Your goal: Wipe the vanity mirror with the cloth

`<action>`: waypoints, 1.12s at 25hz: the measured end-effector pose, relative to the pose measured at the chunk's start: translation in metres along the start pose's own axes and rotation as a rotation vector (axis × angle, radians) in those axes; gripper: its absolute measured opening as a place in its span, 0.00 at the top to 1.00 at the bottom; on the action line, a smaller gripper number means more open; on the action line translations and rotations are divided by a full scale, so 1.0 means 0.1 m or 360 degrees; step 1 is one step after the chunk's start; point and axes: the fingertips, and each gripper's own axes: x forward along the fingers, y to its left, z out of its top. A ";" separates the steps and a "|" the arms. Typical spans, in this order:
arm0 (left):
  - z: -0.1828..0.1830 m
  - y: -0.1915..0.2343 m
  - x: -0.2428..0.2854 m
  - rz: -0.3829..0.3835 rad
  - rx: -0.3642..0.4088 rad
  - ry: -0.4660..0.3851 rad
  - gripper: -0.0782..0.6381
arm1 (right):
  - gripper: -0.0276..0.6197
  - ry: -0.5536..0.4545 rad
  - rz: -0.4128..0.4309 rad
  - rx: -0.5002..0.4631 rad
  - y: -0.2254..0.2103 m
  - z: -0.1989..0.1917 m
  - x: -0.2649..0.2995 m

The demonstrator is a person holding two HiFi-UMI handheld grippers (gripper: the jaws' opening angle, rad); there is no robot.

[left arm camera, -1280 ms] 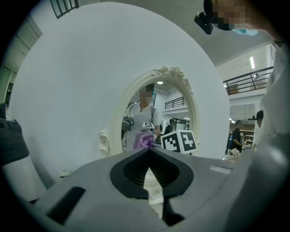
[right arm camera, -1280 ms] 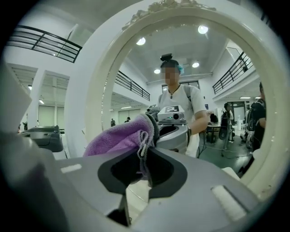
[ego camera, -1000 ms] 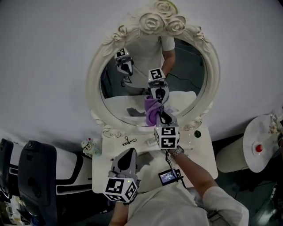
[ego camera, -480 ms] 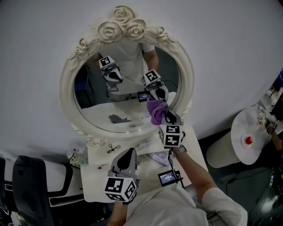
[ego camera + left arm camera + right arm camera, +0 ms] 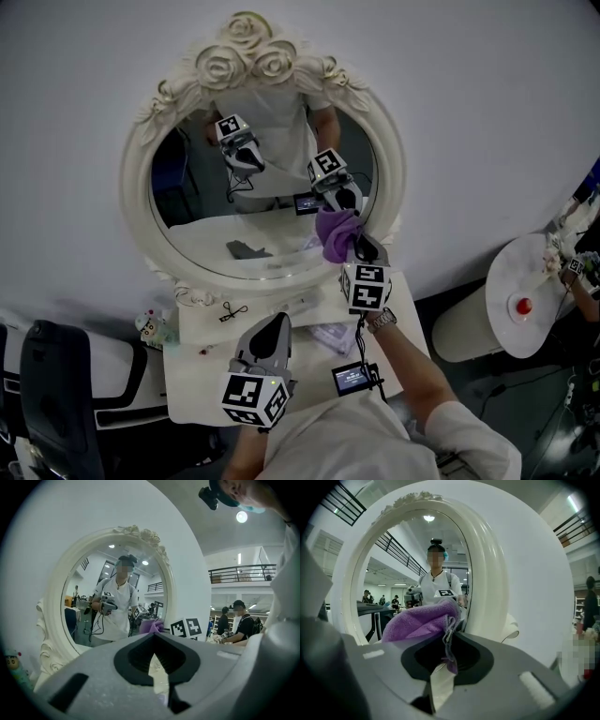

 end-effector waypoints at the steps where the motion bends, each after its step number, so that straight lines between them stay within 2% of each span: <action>1: -0.01 0.03 -0.04 0.0020 -0.0002 0.0005 0.89 | 0.87 -0.0004 -0.0010 0.0019 0.00 0.00 -0.01; 4: -0.05 0.15 -0.17 0.0089 -0.0010 0.0022 0.89 | 0.87 -0.0005 0.0002 0.0090 0.13 -0.02 -0.06; 7: -0.07 0.28 -0.32 0.0152 -0.0002 0.0032 0.89 | 0.87 -0.0004 0.0097 0.0112 0.47 -0.04 -0.10; 13: -0.06 0.56 -0.65 0.0290 0.0003 0.0026 0.89 | 0.87 0.0046 0.0370 0.0041 1.49 -0.17 -0.05; 21: -0.14 1.05 -1.27 0.0618 -0.0072 0.0024 0.89 | 0.87 0.0157 0.0680 -0.0035 2.72 -0.48 0.03; 25: -0.21 1.22 -1.49 0.0732 -0.0105 0.0034 0.89 | 0.87 0.0175 0.0761 -0.0051 3.12 -0.57 0.07; 28: -0.25 1.31 -1.57 0.0782 -0.0124 0.0045 0.89 | 0.87 0.0210 0.0772 -0.0037 3.25 -0.64 0.17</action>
